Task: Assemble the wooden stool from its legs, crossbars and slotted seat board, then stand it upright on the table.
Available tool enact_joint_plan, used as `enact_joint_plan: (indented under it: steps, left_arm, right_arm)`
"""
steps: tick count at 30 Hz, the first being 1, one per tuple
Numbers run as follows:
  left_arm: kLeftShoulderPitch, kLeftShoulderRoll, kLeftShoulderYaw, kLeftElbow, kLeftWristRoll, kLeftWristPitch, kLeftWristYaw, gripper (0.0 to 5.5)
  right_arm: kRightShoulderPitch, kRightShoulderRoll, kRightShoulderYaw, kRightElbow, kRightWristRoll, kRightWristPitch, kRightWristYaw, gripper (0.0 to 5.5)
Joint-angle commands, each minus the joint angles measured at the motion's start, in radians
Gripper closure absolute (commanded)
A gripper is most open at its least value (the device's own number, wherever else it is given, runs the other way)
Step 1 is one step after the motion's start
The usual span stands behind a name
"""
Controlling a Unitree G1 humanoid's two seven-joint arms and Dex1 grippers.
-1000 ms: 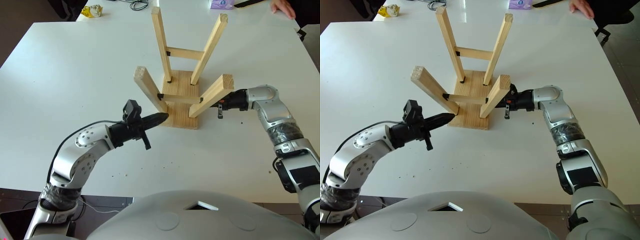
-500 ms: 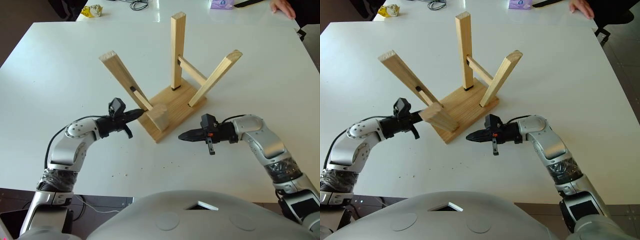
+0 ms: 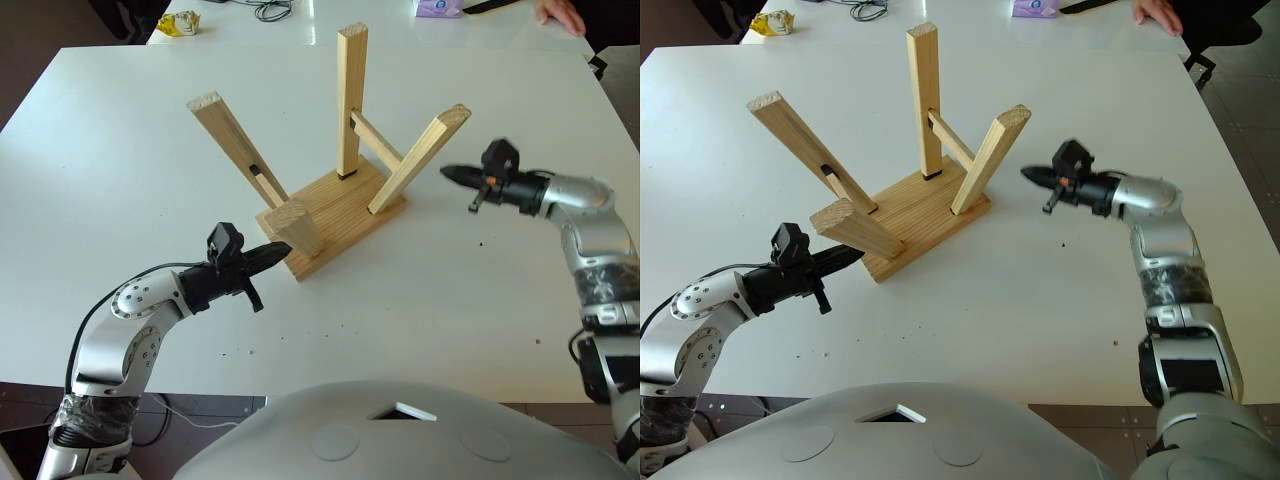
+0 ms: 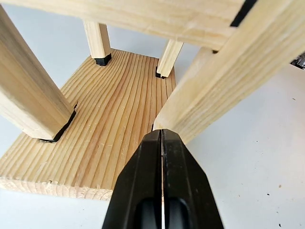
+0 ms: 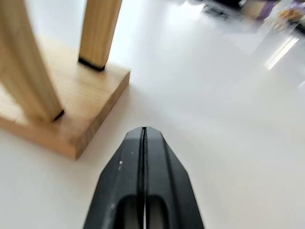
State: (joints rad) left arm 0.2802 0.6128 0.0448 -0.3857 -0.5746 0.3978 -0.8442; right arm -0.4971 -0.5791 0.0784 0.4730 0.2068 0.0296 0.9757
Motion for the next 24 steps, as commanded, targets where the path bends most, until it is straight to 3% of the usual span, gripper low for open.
enact_joint_plan:
  steps: [1, 8, 12, 19, 24]
  left_arm:
    - [-0.028, -0.028, -0.037, -0.004, 0.017, 0.027, 0.033, 5.47]
    - [-0.108, -0.064, -0.078, 0.097, 0.088, -0.004, 0.050, 5.47]
    - [-0.171, -0.055, -0.075, 0.204, 0.135, -0.047, 0.031, 5.47]
    - [-0.194, -0.036, -0.057, 0.305, 0.187, -0.116, -0.004, 5.47]
    - [-0.152, -0.026, -0.046, 0.265, 0.175, -0.116, -0.018, 5.47]
  right_arm:
    - [-0.088, 0.092, 0.059, 0.102, 0.002, -0.035, 0.131, 5.50]
    - [-0.028, 0.061, 0.086, 0.023, 0.035, 0.006, 0.346, 5.50]
    - [0.083, 0.025, 0.089, -0.155, 0.079, 0.090, 0.396, 5.50]
    - [0.359, -0.028, 0.073, -0.549, 0.175, 0.275, 0.335, 5.50]
    - [0.437, -0.019, 0.045, -0.629, 0.184, 0.324, 0.229, 5.50]
